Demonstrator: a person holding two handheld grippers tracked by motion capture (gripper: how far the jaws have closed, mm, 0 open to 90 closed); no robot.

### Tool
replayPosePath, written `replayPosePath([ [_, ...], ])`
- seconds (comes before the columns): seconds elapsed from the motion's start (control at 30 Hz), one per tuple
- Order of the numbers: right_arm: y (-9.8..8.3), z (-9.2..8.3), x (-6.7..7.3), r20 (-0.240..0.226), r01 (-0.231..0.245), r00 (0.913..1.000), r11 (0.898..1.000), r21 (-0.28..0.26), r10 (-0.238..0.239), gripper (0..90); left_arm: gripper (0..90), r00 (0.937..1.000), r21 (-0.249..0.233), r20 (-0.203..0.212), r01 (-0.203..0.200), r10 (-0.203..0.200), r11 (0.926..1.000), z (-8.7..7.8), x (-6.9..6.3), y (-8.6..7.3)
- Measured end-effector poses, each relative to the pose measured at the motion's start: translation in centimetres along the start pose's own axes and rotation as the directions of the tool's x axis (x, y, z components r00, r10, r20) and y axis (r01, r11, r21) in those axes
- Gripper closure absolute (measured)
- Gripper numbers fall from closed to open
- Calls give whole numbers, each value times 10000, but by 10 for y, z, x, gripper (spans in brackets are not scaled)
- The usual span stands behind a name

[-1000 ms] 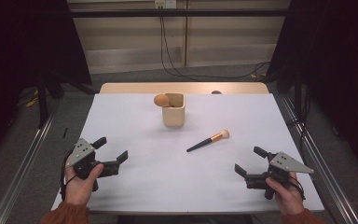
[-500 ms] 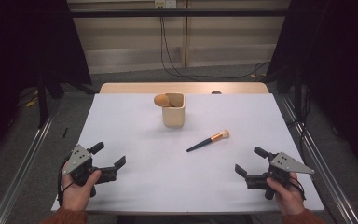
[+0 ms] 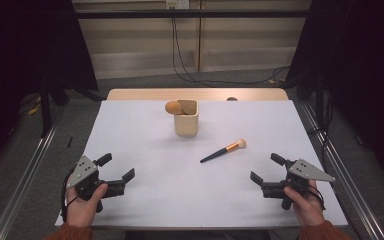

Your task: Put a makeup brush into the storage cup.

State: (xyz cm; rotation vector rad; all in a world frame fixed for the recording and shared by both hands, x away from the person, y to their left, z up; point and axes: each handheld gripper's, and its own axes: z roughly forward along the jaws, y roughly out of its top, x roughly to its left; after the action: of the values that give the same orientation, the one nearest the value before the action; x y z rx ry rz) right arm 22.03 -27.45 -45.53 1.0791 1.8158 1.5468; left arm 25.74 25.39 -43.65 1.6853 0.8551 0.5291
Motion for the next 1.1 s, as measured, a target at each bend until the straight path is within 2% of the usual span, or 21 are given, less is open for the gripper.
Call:
replayPosePath([
  [0.17, 4, 3, 1, 153, -57, 9999, 9999, 83, 56, 0, 30, 10000, 3, 10, -50, 50, 10000, -1, -4, 1],
  [0.43, 14, 11, -5, -171, -83, 9998, 9999, 87, 84, 5, 30, 10000, 20, 24, -48, 48, 10000, 0, -3, 0],
  [0.9, 28, 37, -15, -350, 237, 9991, 9995, 217, -230, 22, 30, 10000, 135, -6, -56, 56, 9999, 0, -6, -1],
  [1.1, 36, 50, -19, -417, 449, 9982, 9975, 539, -426, 25, 30, 10000, 43, 5, -72, 72, 10000, -1, -6, 0],
])
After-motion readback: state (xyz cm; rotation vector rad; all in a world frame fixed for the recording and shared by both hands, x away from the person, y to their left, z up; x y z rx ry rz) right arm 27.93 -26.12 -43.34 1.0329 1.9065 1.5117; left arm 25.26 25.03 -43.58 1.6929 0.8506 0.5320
